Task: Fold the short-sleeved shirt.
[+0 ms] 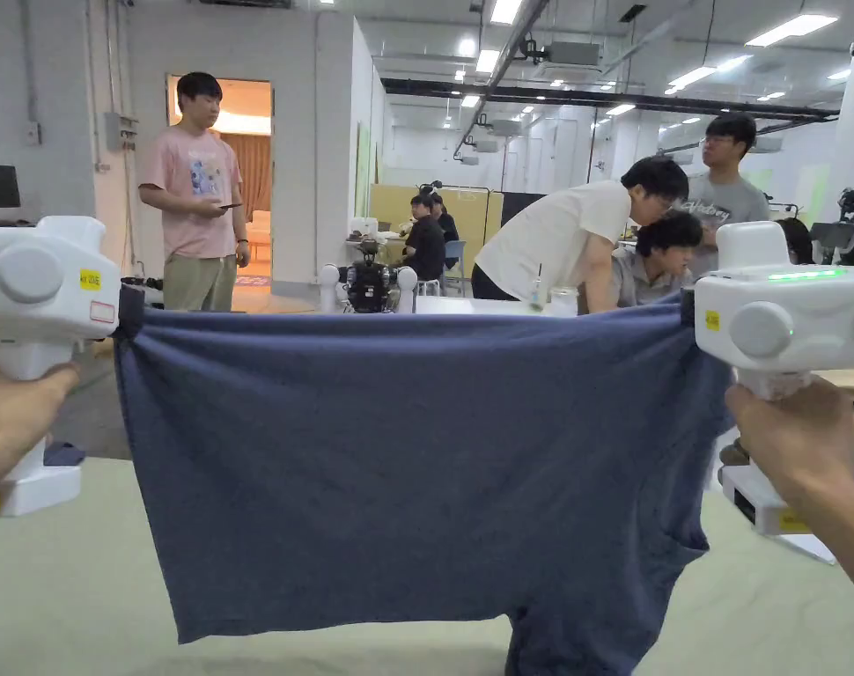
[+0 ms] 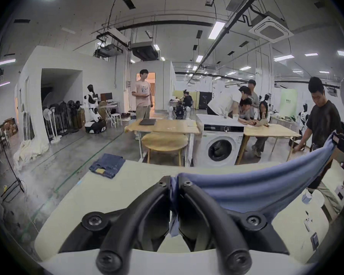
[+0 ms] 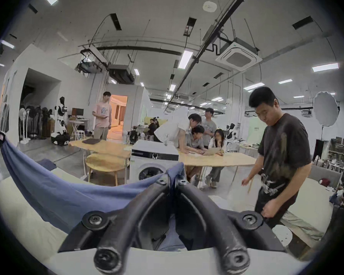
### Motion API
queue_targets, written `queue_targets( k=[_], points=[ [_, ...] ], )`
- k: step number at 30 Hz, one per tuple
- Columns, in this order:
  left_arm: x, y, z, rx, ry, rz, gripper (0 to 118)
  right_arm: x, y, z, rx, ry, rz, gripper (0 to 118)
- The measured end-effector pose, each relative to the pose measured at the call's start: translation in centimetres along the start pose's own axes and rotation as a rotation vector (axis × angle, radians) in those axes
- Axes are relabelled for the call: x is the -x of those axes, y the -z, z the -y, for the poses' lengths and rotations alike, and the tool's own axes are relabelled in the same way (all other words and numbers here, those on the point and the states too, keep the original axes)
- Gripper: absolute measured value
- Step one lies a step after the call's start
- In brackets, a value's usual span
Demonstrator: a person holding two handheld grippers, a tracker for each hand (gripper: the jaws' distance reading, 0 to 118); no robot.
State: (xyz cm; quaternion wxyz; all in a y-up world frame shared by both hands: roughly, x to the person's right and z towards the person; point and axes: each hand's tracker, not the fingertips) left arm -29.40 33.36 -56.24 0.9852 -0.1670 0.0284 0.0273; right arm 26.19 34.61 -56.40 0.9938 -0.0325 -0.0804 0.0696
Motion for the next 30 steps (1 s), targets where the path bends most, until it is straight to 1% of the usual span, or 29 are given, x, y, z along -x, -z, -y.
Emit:
queue_targets(
  k=[4,6,9,12,20,25,28,29,30],
  points=[
    [0.3,-1.1,5.5,0.047,-0.019,0.015,1,-0.2,-2.8,4.3,0.048,0.016,-0.011,2],
    [0.6,-2.2,7.9,0.061,-0.034,0.026,1,-0.2,-4.8,6.4,0.063,0.008,-0.01,2],
    [1.3,-4.1,10.8,0.072,-0.037,0.031,1,-0.4,-7.6,9.0,0.088,-0.026,-0.023,2],
    [2.0,-6.9,13.7,0.071,-0.054,0.046,1,-1.0,-10.2,11.4,0.105,-0.027,-0.033,2],
    [2.8,-12.1,17.8,0.069,-0.052,0.055,1,-1.6,-16.3,14.5,0.139,-0.038,-0.055,2],
    [3.6,-13.9,21.1,0.116,-0.069,0.067,1,-1.6,-19.6,16.7,0.17,-0.041,-0.071,2],
    [3.8,-15.5,24.5,0.158,-0.076,0.077,1,-1.1,-21.6,19.1,0.204,-0.07,-0.074,2],
    [3.9,-15.6,25.7,0.178,-0.079,0.082,1,-1.2,-22.2,20.1,0.231,-0.061,-0.083,2],
    [4.0,-16.0,26.8,0.188,-0.085,0.08,1,-1.3,-22.7,21.1,0.269,-0.033,-0.104,2]
  ],
)
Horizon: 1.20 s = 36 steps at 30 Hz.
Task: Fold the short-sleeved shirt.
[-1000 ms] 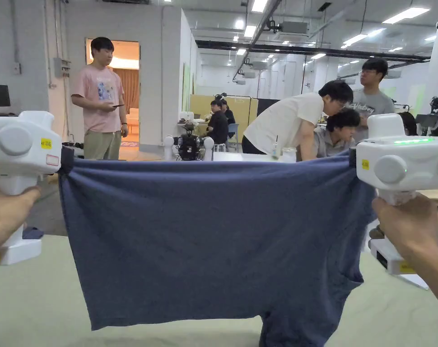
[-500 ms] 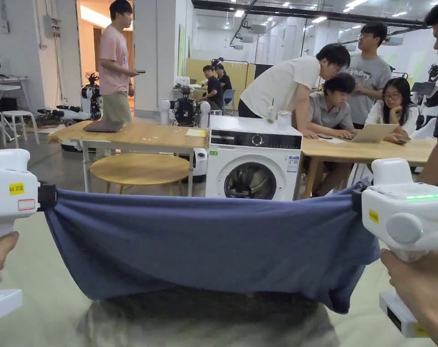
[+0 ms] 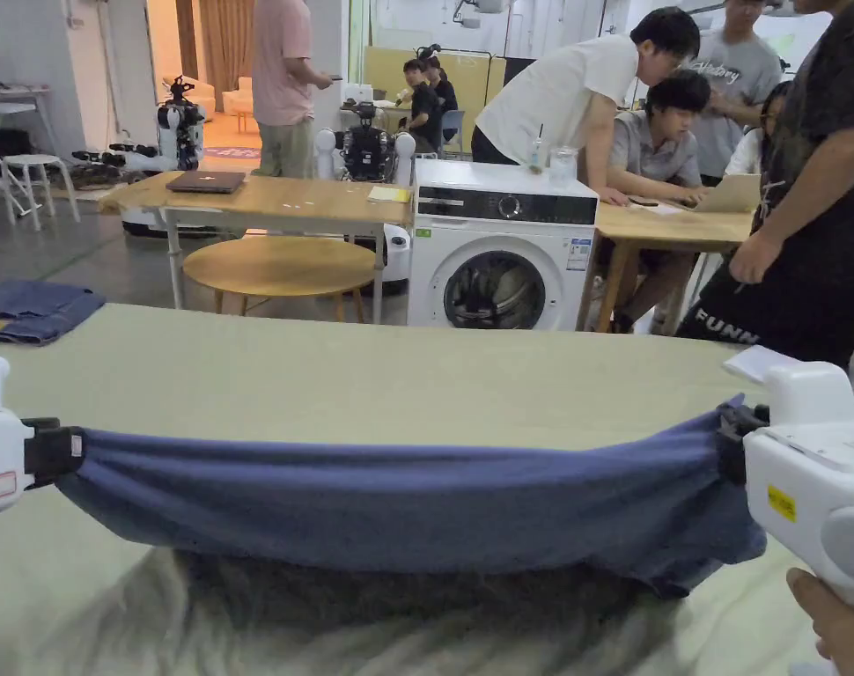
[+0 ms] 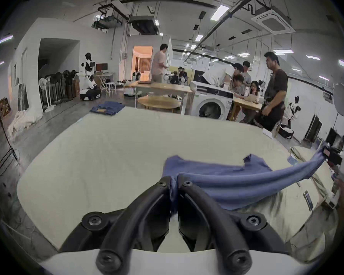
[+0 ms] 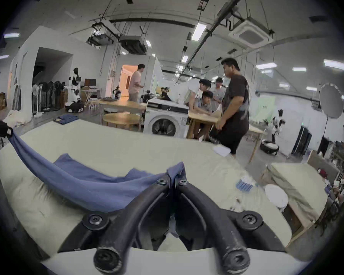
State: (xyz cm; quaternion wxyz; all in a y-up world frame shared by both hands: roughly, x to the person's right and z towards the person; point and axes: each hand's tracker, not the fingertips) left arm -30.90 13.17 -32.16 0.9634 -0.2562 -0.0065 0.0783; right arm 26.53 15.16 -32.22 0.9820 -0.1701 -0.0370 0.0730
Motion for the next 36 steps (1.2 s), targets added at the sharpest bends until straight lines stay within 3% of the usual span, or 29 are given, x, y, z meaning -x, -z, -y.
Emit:
queue_targets(
  k=[13,20,26,28,29,31,32,36],
  points=[
    [0.7,-0.5,14.9,0.302,0.016,-0.031,1,0.6,-3.3,15.3,0.345,0.001,-0.011,2],
    [1.1,1.7,18.8,0.462,0.056,-0.041,1,0.7,-2.1,20.3,0.551,-0.086,-0.075,2],
    [1.2,3.1,19.7,0.486,0.104,-0.041,1,0.8,-0.1,23.3,0.639,-0.057,-0.092,4],
    [1.4,3.2,19.5,0.49,0.095,-0.039,1,0.9,-0.2,23.2,0.624,-0.044,-0.079,7],
    [1.4,2.8,19.3,0.492,0.086,-0.038,4,0.9,-0.4,22.8,0.624,-0.041,-0.078,15],
    [1.6,2.6,18.7,0.478,0.053,-0.052,15,1.1,-0.9,21.7,0.603,-0.045,-0.046,42],
    [1.7,2.2,18.4,0.461,0.038,-0.061,22,1.2,-1.3,21.1,0.585,-0.051,-0.035,48],
    [0.9,0.7,16.2,0.323,-0.025,-0.039,27,1.1,-2.2,17.9,0.443,0.021,-0.026,52]
  ],
)
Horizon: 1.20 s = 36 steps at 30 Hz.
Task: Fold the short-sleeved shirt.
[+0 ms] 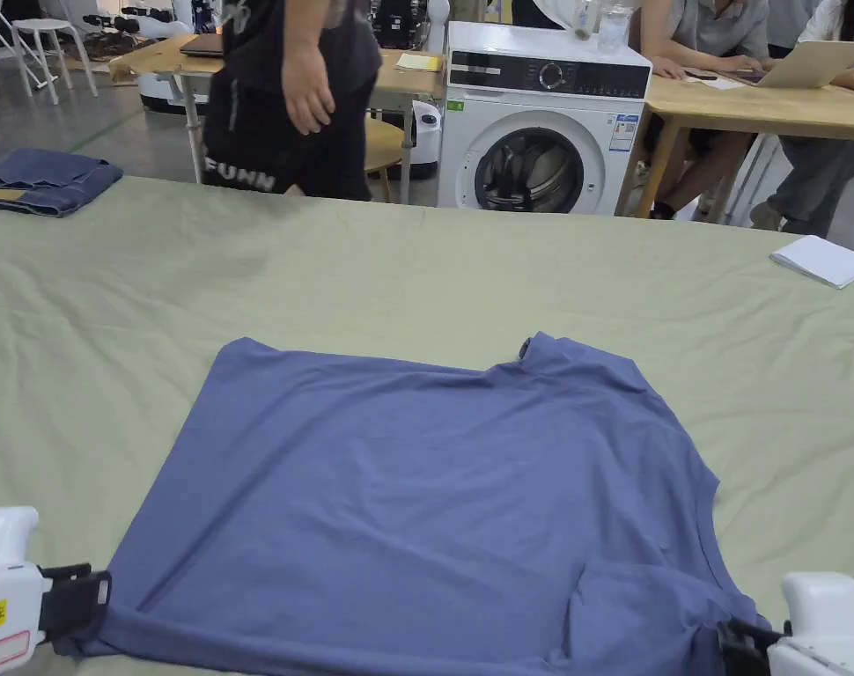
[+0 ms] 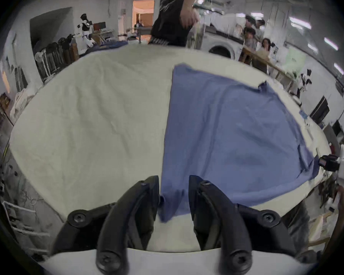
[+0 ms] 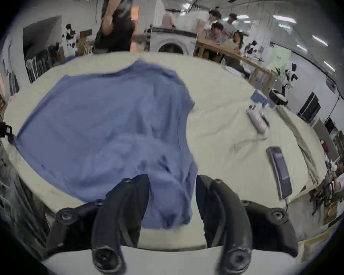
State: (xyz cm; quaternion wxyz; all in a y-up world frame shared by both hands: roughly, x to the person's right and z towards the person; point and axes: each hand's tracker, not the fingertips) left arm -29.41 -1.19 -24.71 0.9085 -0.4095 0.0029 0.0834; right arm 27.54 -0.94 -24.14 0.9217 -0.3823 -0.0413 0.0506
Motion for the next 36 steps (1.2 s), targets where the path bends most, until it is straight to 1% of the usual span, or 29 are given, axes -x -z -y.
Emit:
queue_targets(
  k=[4,8,9,10,11,12,13,14,15,18,20,22,25,29,30,36],
  points=[
    [-2.3,-1.2,-2.1,-0.164,0.032,0.026,27,1.6,-1.1,-2.8,-0.191,0.065,-0.023,52],
    [-5.7,-1.6,-3.8,-0.325,0.064,0.029,27,5.3,-1.7,-5.5,-0.37,0.084,-0.002,51],
    [-6.5,-1.7,-4.1,-0.356,0.074,0.026,27,6.1,-1.9,-6.0,-0.411,0.09,-0.013,49],
    [-7.4,-1.9,-4.3,-0.386,0.09,0.023,27,6.9,-1.9,-6.5,-0.445,0.1,-0.017,41],
    [-8.4,-1.6,-4.8,-0.416,0.106,0.016,27,7.8,-2.1,-6.9,-0.473,0.098,-0.014,19],
    [-9.2,-1.7,-4.9,-0.446,0.121,0.006,25,8.5,-2.2,-7.4,-0.492,0.097,-0.008,11],
    [-9.9,-1.8,-4.9,-0.468,0.147,0.0,18,9.1,-2.3,-7.6,-0.51,0.103,-0.002,9],
    [-10.5,-1.7,-5.1,-0.484,0.168,-0.012,4,9.8,-2.3,-7.9,-0.527,0.105,-0.003,2],
    [-10.8,-1.3,-5.4,-0.486,0.176,-0.024,0,10.1,-2.4,-8.1,-0.53,0.108,-0.013,0],
    [-11.9,-1.4,-5.3,-0.501,0.196,-0.045,0,10.8,-2.4,-8.6,-0.542,0.118,-0.028,0],
    [-12.2,-1.0,-5.7,-0.491,0.192,-0.032,0,11.0,-2.3,-8.6,-0.531,0.119,-0.036,0],
    [-11.9,-1.1,-5.5,-0.468,0.181,-0.022,0,11.0,-2.2,-8.6,-0.514,0.139,-0.056,0],
    [-10.8,-1.1,-5.5,-0.346,0.202,-0.022,0,10.6,-2.0,-8.1,-0.493,0.134,-0.062,0],
    [-7.1,-1.5,-4.9,-0.209,0.122,-0.01,0,10.0,-1.2,-7.3,-0.445,0.116,-0.065,0],
    [-6.0,-1.5,-4.8,-0.15,0.099,-0.016,0,10.0,-1.0,-7.2,-0.427,0.11,-0.061,0],
    [-0.5,-0.4,-3.8,0.098,-0.022,-0.01,0,9.5,0.2,-6.2,-0.366,0.106,-0.073,0]
  ],
)
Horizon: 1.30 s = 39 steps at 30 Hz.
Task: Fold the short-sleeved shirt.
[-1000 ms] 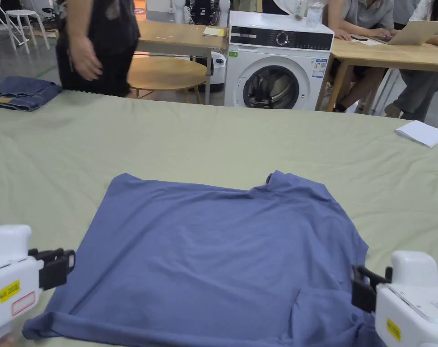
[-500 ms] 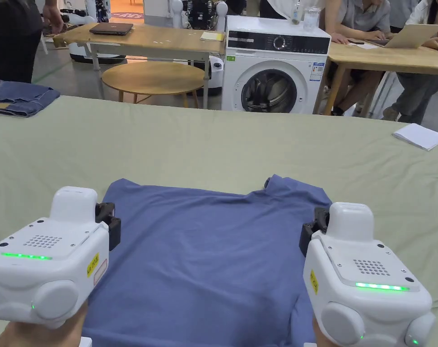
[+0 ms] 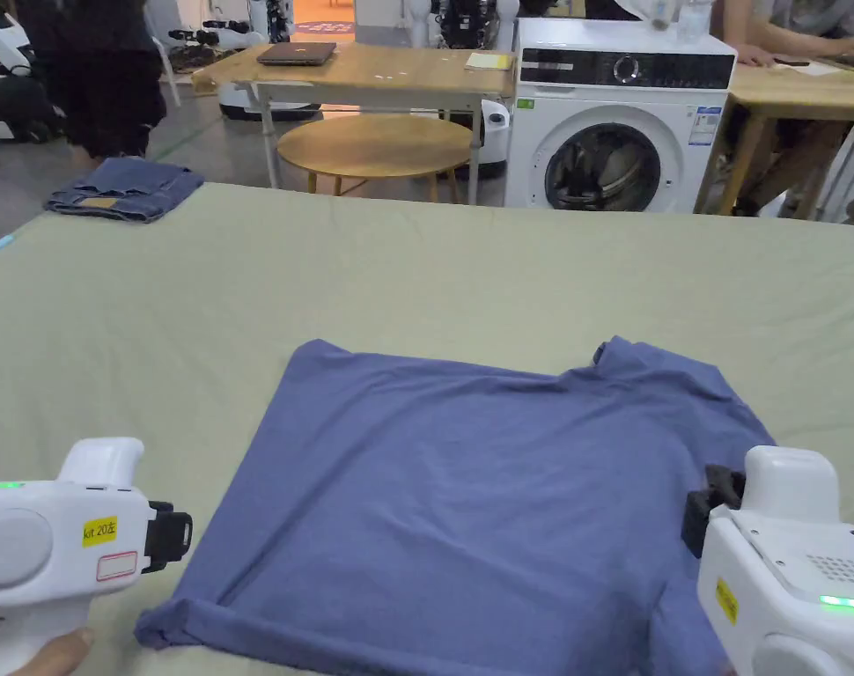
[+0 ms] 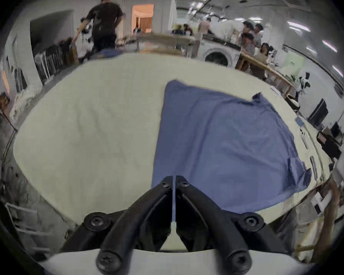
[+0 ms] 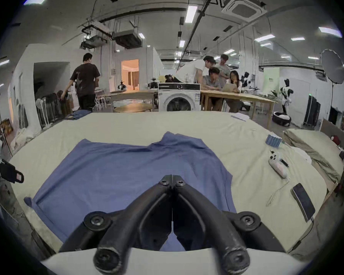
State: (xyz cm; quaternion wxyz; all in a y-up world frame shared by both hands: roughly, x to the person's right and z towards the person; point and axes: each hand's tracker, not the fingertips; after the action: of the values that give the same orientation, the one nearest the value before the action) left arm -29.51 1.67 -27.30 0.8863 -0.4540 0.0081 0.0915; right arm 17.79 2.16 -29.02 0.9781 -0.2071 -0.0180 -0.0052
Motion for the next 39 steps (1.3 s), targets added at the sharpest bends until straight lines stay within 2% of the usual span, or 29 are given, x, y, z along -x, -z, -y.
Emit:
queue_targets(
  k=[1,2,3,6,7,11,19,22,24,25,29,31,32,35,39],
  points=[
    [0.8,0.5,0.1,0.032,-0.019,0.004,5,0.1,0.1,0.2,0.011,-0.004,-0.002,0],
    [1.5,0.9,0.2,0.058,-0.037,0.009,16,0.2,0.2,0.3,0.017,-0.007,-0.003,0],
    [1.9,1.5,0.2,0.091,-0.061,0.005,32,0.3,0.3,0.5,0.027,-0.009,-0.006,0],
    [3.2,3.3,0.7,0.149,-0.113,0.011,50,0.5,0.5,1.0,0.045,-0.016,-0.016,0],
    [2.9,3.7,0.9,0.162,-0.123,0.002,52,0.6,0.5,1.2,0.05,-0.019,-0.015,0],
    [2.7,5.3,2.3,0.22,-0.132,-0.012,52,0.6,0.4,1.5,0.061,-0.031,-0.015,0],
    [-0.2,4.6,3.6,0.245,0.064,-0.117,52,-0.3,0.1,2.2,0.095,-0.05,-0.002,0],
    [-0.7,4.5,4.2,0.233,0.061,-0.122,39,-0.8,0.2,2.5,0.115,-0.05,0.001,0],
    [-0.3,5.1,4.0,0.219,0.107,-0.086,9,-1.3,0.0,2.5,0.134,-0.048,0.002,0],
    [-0.5,5.0,4.2,0.216,0.112,-0.045,6,-1.7,-0.2,2.5,0.144,-0.049,0.003,0],
    [-0.8,5.2,4.6,0.212,0.131,-0.073,5,-3.9,-1.0,2.4,0.197,-0.048,0.009,0],
    [-0.7,4.9,4.7,0.204,0.108,-0.061,5,-5.0,-1.3,2.6,0.262,-0.089,0.015,13],
    [-0.6,4.8,4.8,0.199,0.108,-0.058,5,-5.5,-1.3,2.7,0.298,-0.096,0.018,25],
    [-0.4,4.8,4.8,0.191,0.085,-0.053,5,-7.3,-1.2,2.9,0.431,-0.067,0.015,42],
    [-0.3,4.7,5.0,0.183,0.067,-0.051,5,-8.5,-1.5,3.7,0.513,-0.079,0.043,44]
  ],
)
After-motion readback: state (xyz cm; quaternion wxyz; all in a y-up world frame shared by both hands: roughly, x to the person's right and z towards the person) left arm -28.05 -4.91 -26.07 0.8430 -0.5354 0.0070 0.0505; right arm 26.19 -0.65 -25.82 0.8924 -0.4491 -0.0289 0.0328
